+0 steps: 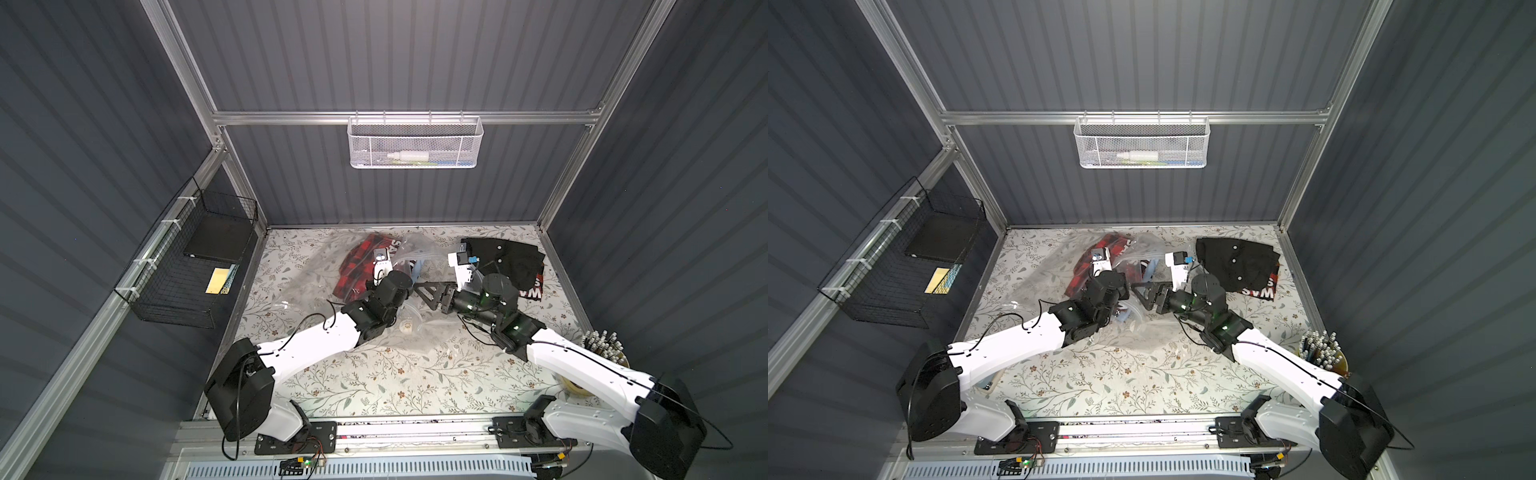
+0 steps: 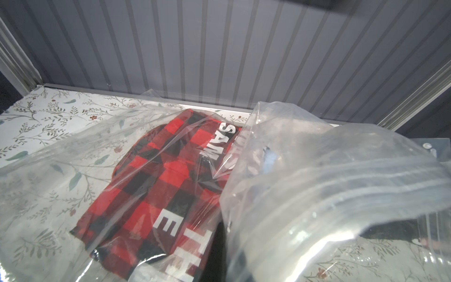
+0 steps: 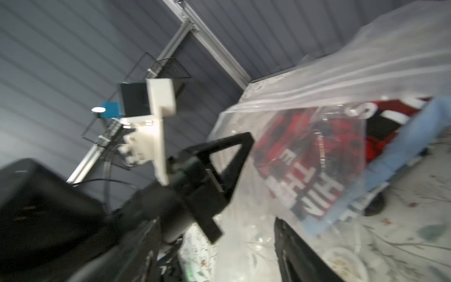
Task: Take the shirt out of the vacuum bag
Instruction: Adjust the vacuum bag at the center of the board.
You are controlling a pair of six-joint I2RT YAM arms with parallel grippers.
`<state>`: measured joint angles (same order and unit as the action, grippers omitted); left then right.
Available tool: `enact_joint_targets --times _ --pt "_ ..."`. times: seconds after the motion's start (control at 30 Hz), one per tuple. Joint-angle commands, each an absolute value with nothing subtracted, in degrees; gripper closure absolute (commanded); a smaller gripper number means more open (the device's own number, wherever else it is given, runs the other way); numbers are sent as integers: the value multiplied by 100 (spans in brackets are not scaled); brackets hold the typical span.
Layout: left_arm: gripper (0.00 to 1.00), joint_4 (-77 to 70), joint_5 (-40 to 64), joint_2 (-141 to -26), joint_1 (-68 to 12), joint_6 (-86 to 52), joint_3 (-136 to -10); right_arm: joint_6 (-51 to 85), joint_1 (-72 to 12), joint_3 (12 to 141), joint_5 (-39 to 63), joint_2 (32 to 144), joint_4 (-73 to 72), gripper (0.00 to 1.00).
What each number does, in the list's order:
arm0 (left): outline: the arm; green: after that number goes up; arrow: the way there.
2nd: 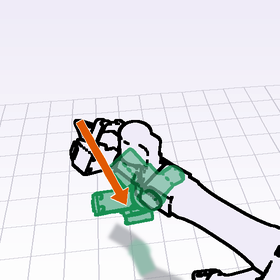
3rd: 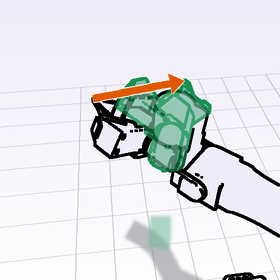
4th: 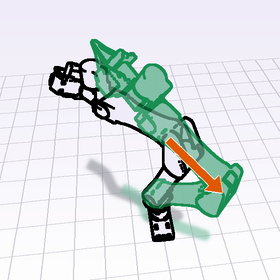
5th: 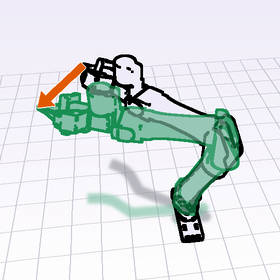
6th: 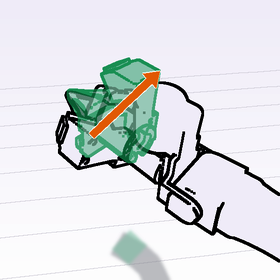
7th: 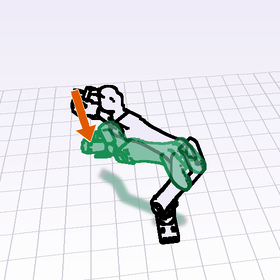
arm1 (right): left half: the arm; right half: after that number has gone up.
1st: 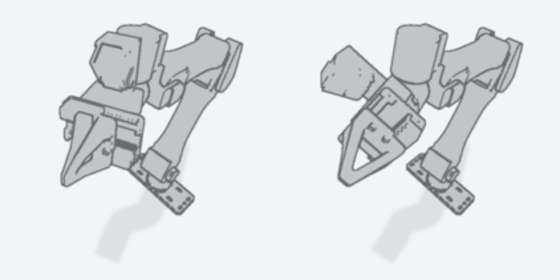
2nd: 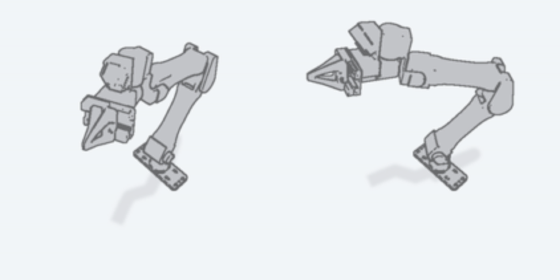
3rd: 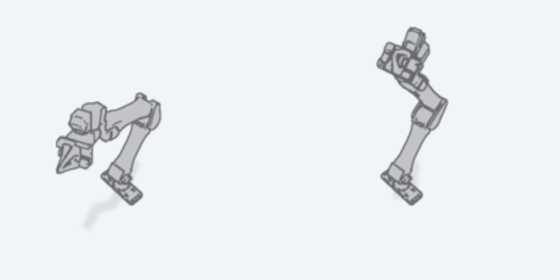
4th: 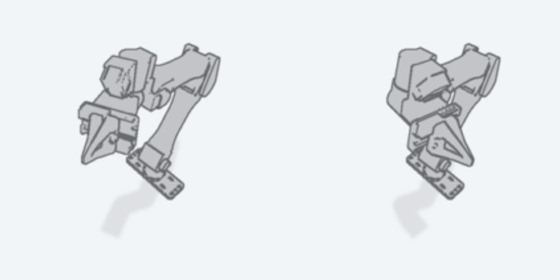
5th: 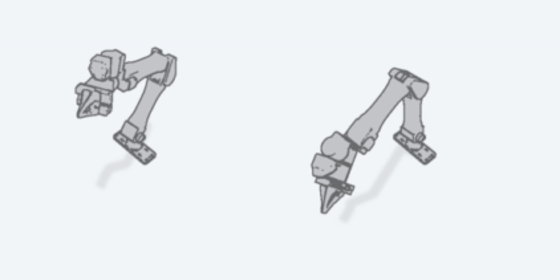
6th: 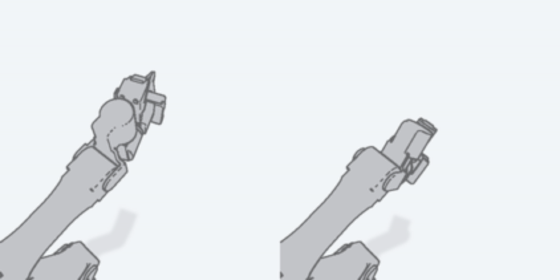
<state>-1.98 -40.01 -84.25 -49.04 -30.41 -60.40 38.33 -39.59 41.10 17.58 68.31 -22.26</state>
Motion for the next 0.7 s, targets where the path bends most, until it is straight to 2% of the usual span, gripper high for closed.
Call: enact_joint_targets --times 0.0,0.2,0.47,0.67 --pt "100 -150 -3940 -8093 -4873 -2763 -6334 3857 -3897 3968 1168 7093 -2613 27" --pt "100 18 -3749 -7954 -4893 -2733 -6403 4124 -3444 4182 1855 7797 -2944 29" --pt "100 284 -3752 -8133 -5053 -2487 -6893 3932 -3327 4681 1990 8615 -3002 31" --pt "100 308 -4041 -8533 -5454 -2027 -7497 4198 -3331 4955 2172 9259 -3212 38"
